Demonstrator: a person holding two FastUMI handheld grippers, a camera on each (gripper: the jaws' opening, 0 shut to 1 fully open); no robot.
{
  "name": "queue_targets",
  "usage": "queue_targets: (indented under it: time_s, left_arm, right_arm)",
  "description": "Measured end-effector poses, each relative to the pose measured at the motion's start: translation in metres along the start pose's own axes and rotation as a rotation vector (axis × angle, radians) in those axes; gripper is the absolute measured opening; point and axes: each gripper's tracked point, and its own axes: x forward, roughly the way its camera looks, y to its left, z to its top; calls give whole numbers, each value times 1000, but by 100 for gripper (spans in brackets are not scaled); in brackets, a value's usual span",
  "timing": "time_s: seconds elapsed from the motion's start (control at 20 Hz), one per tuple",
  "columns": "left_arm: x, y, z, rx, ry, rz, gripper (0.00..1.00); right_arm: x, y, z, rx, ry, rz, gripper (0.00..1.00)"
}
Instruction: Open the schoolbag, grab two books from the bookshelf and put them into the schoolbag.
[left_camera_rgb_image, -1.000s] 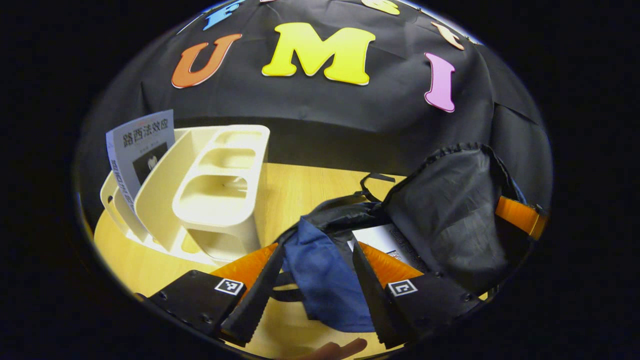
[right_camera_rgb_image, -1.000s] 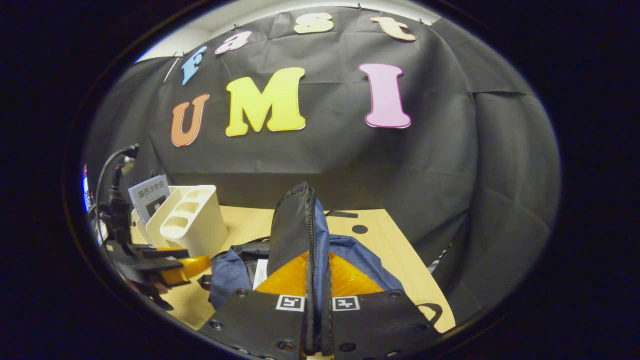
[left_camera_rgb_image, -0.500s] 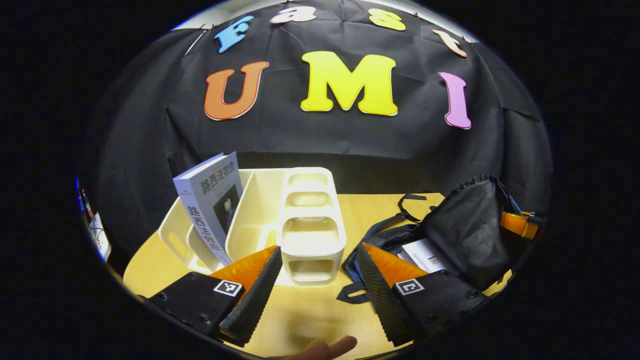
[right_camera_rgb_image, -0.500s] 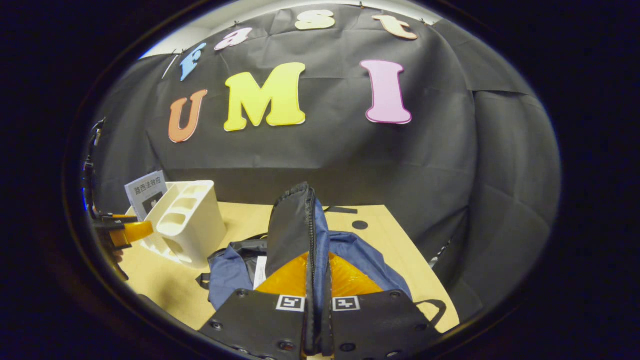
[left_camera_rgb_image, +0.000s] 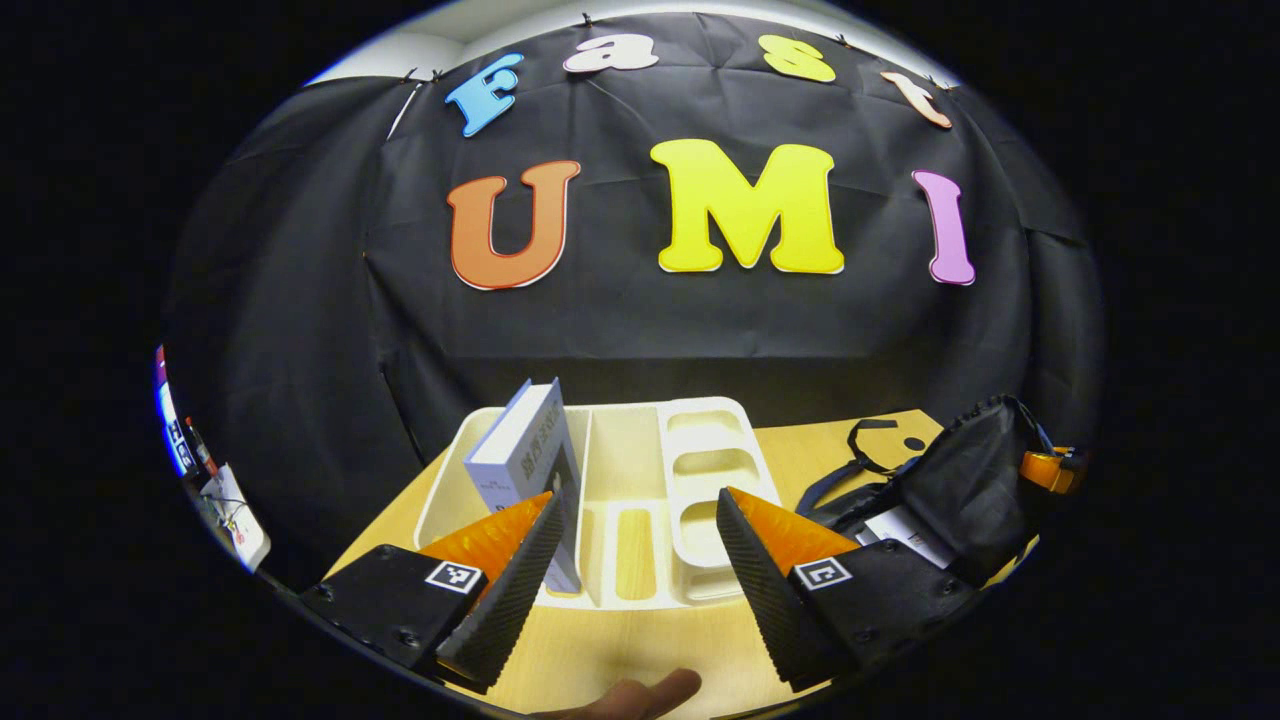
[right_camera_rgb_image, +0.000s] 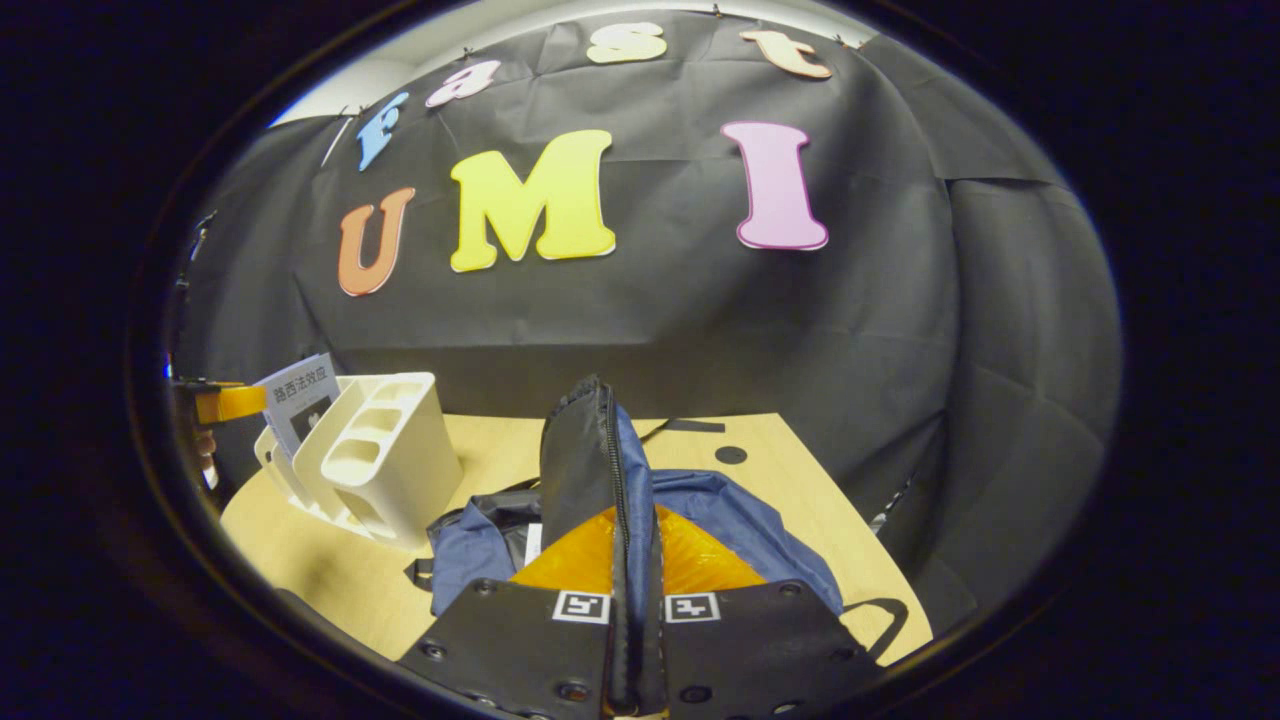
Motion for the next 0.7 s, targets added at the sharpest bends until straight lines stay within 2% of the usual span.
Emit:
queue_targets:
  time_s: [0.25,0.3,0.4,0.6,0.65,0.7]
  left_arm:
    - [26,43,28,36,2,52,97]
    - [32,53,35,45,0,71,96]
    - [53,62,36,64,11,86,96]
    - [83,83,29,85,127,113,98]
    - [90,83,29,84,151,110,98]
    - [95,84,25,78,186,106,98]
  right_arm:
    - [1,-1,-4,-13,13,-11,6]
    - [1,-1,-4,-8,13,-10,2]
    - [0,0,-4,-1,7,-6,5]
    - [0,-5,-10,8,15,-5,5]
    - [1,-6,-10,7,18,-6,2]
    - [1,-6,-11,5,20,-4,5]
